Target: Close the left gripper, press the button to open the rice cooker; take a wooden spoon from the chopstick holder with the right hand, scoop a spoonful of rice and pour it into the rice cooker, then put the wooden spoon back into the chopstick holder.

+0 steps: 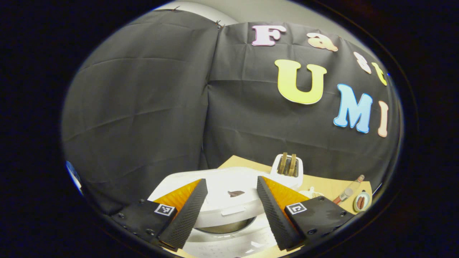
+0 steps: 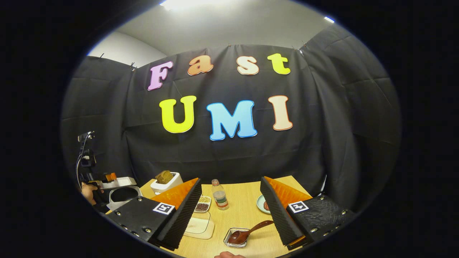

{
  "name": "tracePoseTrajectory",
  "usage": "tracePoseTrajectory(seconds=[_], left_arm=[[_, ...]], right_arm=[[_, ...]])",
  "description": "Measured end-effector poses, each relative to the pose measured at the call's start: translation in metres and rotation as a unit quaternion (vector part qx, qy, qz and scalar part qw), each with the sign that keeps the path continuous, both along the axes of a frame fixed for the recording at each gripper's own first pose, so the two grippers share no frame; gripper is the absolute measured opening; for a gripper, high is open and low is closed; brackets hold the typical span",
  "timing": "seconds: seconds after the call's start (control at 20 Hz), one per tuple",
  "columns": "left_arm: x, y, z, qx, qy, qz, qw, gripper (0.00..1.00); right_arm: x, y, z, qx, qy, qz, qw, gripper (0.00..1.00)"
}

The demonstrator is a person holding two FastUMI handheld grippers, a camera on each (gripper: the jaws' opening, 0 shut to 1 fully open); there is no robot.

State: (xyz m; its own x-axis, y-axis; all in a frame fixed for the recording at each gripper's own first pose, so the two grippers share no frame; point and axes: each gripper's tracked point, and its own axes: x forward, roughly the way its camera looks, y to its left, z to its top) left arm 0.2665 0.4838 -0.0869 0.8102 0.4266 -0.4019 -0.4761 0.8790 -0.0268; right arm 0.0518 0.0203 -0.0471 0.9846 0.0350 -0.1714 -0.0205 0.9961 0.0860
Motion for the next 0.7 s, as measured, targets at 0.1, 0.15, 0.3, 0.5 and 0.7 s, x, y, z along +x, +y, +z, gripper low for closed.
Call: tracePoseTrajectory(seconds=[0.1, 0.15, 0.3, 0.5, 0.7], left_arm=[[-0.003, -0.004, -0.006, -0.007, 0.014, -0.002, 1.0, 0.95], [-0.003, -0.006, -0.008, -0.004, 0.017, -0.004, 1.0, 0.96], [0.001, -0.012, -0.028, 0.001, 0.025, -0.009, 1.0, 0.97], [-0.001, -0.02, -0.044, -0.007, 0.045, -0.015, 0.999, 0.96], [-0.006, -0.019, -0.054, -0.003, 0.058, -0.022, 0.998, 0.96]], right_arm=[[0.001, 0.002, -0.001, -0.004, 0.001, 0.004, 1.0, 0.99], [0.003, 0.004, -0.002, -0.006, 0.003, 0.007, 1.0, 0.99], [0.001, 0.014, -0.003, -0.004, 0.006, 0.022, 1.0, 0.99], [0.003, 0.016, -0.006, -0.009, 0.011, 0.025, 1.0, 0.99], [0.002, 0.014, -0.008, -0.006, 0.015, 0.022, 1.0, 0.99]])
